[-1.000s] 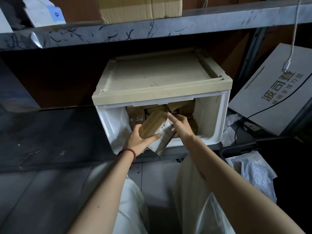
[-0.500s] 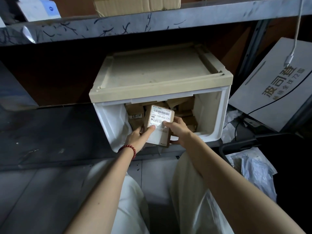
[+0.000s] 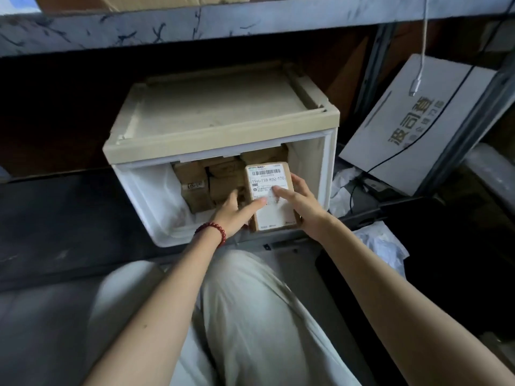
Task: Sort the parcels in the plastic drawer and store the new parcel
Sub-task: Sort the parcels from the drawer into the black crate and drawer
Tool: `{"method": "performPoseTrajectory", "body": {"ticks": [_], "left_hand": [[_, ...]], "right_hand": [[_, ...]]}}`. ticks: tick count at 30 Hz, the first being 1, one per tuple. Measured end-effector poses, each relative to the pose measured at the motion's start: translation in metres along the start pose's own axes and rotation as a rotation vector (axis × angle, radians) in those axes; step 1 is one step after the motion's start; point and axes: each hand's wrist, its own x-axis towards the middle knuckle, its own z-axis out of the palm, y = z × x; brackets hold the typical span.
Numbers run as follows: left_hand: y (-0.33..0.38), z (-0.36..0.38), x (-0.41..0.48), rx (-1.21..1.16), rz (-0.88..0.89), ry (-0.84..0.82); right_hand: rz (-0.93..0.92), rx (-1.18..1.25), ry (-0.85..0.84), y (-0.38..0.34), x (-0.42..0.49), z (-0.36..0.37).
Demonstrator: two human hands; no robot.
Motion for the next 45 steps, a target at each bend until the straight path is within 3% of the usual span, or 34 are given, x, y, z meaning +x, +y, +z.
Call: {"method": "performPoseTrajectory", "body": {"ticks": [11, 27, 37, 45], "left_hand": [[0.035, 0.080, -0.014, 0.184, 0.007, -0.155], [0.125, 0.251, -0.040, 0.177, 0.348, -0.499], [0.108, 0.360, -0.062, 0.349, 0.373, -0.753], [0.067, 0.401, -0.059, 0.530, 0.431, -0.957]], "right_hand": [[-0.015, 0.046, 0.204, 0.044, -0.061, -0.073], [0.070, 0.023, 0.592, 0.052, -0.168, -0.249], [0.154, -0.106, 0.740, 0.129, -0.226, -0.286], [0.344, -0.019, 0.825, 0.193, -0.245, -0.281]]}}
